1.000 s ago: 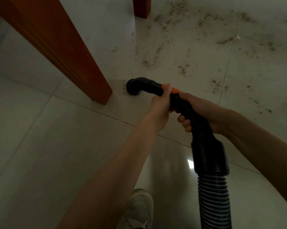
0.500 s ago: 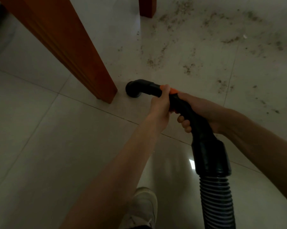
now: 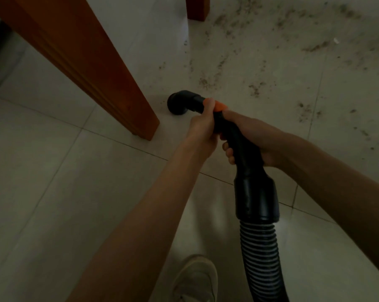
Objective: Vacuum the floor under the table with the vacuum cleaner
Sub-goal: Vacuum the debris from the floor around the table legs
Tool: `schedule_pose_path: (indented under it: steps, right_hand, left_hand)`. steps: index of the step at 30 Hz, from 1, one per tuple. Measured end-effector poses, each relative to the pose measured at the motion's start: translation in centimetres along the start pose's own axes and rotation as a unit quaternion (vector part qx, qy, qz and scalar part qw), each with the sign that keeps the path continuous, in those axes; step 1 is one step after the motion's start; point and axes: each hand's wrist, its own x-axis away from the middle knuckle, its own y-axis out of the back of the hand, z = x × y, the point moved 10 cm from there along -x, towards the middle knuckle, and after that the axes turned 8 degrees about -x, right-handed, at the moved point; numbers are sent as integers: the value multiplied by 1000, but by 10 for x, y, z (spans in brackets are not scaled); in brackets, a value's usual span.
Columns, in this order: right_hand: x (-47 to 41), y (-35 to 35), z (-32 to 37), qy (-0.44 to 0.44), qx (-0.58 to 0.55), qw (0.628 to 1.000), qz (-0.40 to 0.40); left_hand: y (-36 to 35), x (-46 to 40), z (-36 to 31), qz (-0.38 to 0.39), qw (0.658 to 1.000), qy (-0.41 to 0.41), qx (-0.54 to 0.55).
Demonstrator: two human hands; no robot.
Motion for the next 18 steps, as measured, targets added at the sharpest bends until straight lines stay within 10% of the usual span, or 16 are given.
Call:
schedule_pose_path:
  steps: [12,18]
  right_hand:
    - [11,-5,-16,-7,-62,995,75]
    - [9,21,0,66,42,997,-9]
  left_hand:
    - [17,0,-5,-92,994,40,51]
    - [8,-11,-20,-111,993,34,12]
